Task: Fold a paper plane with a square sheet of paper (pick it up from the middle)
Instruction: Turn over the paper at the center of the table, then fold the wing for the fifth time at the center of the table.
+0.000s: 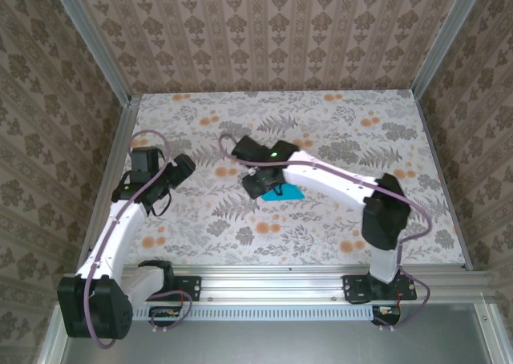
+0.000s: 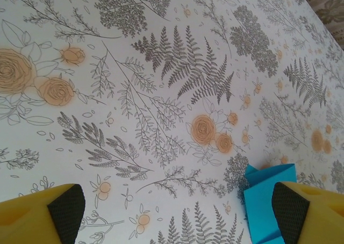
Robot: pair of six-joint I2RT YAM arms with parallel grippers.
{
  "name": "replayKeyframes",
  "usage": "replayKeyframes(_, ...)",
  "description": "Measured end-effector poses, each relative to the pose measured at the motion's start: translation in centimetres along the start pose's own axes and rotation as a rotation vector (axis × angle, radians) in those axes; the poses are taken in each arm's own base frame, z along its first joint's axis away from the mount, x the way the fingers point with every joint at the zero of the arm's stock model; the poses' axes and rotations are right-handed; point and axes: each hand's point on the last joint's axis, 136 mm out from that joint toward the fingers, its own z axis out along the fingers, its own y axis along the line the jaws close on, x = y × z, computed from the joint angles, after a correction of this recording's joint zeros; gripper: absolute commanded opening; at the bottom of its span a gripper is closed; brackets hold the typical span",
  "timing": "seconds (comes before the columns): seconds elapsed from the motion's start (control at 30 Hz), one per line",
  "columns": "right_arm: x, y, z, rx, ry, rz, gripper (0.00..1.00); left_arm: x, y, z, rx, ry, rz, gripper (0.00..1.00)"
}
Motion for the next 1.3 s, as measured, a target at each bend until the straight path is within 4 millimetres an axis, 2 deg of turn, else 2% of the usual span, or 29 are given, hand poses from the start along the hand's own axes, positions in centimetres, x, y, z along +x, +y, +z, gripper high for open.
replayKeyframes(0.07,0.3,-2.7,0.2,-0.014,0.001,0.068,0.43,0.3,-0.1,0.1,0.011,0.013,0.000,0.93)
replayKeyframes(0.2,2.3,-8.3,2.9,0.017,0.078,0.166,0.44,1.4,0.0,1.0,0.019,0.057,0.000,0.93)
replayKeyframes(0.27,3.4,-9.8,4.2,0.030,0.123,0.183,0.44,2.1,0.1,1.5,0.016,0.085,0.004,0.93)
replayKeyframes(0.33,3.9,-10.5,5.4,0.031,0.154,0.182,0.44,2.9,0.0,1.9,0.016,0.110,0.014,0.93)
replayKeyframes(0.57,5.0,-10.4,9.3,0.005,0.243,0.142,0.41,4.7,-0.7,2.8,0.029,0.162,0.044,0.93)
replayKeyframes(0.73,5.4,-10.6,11.0,-0.019,0.271,0.142,0.38,5.5,-1.4,3.0,0.049,0.174,0.063,0.93)
replayKeyframes(1.0,4.9,-10.5,11.6,-0.089,0.257,0.227,0.31,6.7,-2.0,3.4,0.061,0.199,0.065,0.93)
replayKeyframes(1.13,5.3,-9.1,12.2,-0.169,0.262,0.312,0.28,7.8,-2.4,3.9,0.078,0.216,0.065,0.93)
replayKeyframes(1.3,5.2,-6.8,12.0,-0.286,0.250,0.463,0.27,10.8,-2.9,5.3,0.101,0.274,0.057,0.89)
